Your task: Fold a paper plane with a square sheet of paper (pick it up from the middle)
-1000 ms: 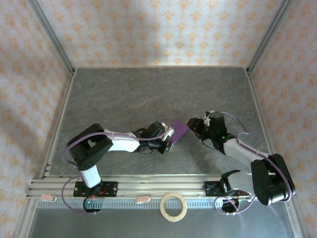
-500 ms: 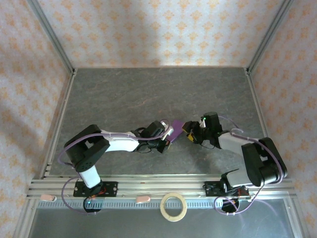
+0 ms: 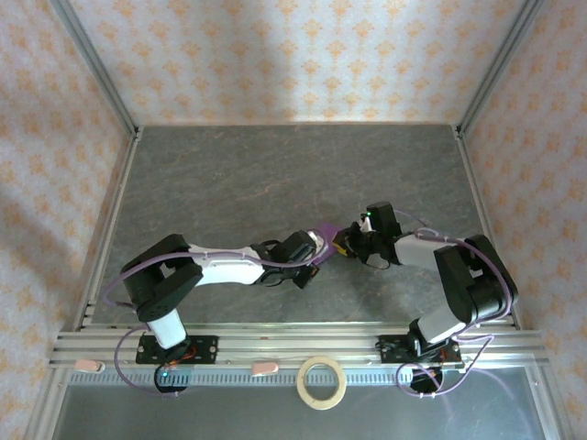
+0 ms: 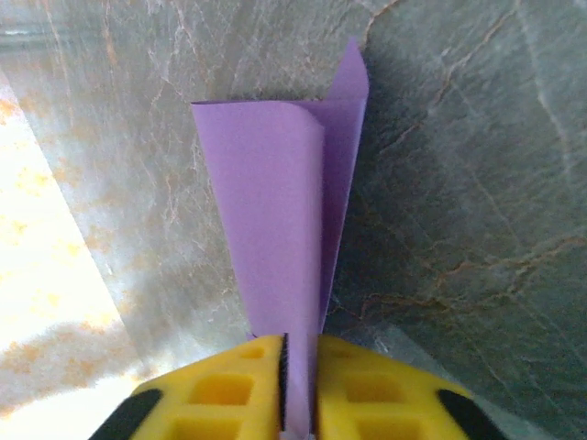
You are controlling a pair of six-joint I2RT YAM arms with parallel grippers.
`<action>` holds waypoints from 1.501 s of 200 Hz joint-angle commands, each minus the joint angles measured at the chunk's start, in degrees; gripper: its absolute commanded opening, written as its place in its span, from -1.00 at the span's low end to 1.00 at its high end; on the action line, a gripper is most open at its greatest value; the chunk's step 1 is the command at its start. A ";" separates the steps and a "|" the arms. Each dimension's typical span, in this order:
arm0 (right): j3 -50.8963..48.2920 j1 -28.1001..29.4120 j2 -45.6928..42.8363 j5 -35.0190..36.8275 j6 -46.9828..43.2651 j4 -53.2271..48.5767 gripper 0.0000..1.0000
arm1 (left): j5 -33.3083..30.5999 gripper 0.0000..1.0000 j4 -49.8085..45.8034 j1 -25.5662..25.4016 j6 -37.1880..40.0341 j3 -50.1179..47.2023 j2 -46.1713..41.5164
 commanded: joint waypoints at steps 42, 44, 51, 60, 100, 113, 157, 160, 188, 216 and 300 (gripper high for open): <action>1.11 0.30 0.73 -1.16 -0.38 -0.40 -1.00 | -12.38 -0.74 -5.23 -3.18 4.98 2.37 -2.61; 1.08 0.28 0.72 -1.23 -0.32 -0.22 -1.00 | -12.67 -0.74 -5.31 -3.27 5.02 2.36 -2.66; 0.90 0.29 0.62 -1.49 0.02 0.28 -1.00 | -13.79 -0.72 -5.39 -3.78 5.44 2.45 -2.62; 0.81 0.31 0.50 -1.58 0.42 0.71 -1.00 | -15.19 -0.69 -5.81 -4.45 5.93 2.67 -2.55; 0.78 0.26 0.39 -1.99 0.94 1.36 -1.00 | -20.39 -0.55 -6.70 -6.10 6.93 3.60 -1.23; 0.73 0.27 0.34 -2.10 0.91 1.35 -1.00 | -21.62 -0.54 -6.68 -6.45 7.15 3.59 -1.10; 0.84 0.25 0.22 -2.26 0.84 1.48 -1.00 | -23.79 -0.55 -6.33 -6.74 7.70 3.33 -1.07; 0.86 0.29 0.20 -2.29 0.84 1.57 -1.00 | -23.81 -0.55 -6.36 -6.77 7.77 3.33 -0.97; 0.81 0.30 0.28 -2.33 0.93 1.80 -1.00 | -23.75 -0.55 -6.37 -6.82 7.79 3.35 -0.42; 0.80 0.26 0.29 -2.42 0.97 1.97 -1.00 | -23.70 -0.57 -6.15 -7.02 7.87 3.07 -0.31; 1.15 0.27 0.39 -2.68 0.85 2.15 -1.00 | -24.58 -0.73 -5.81 -7.17 7.78 2.62 0.03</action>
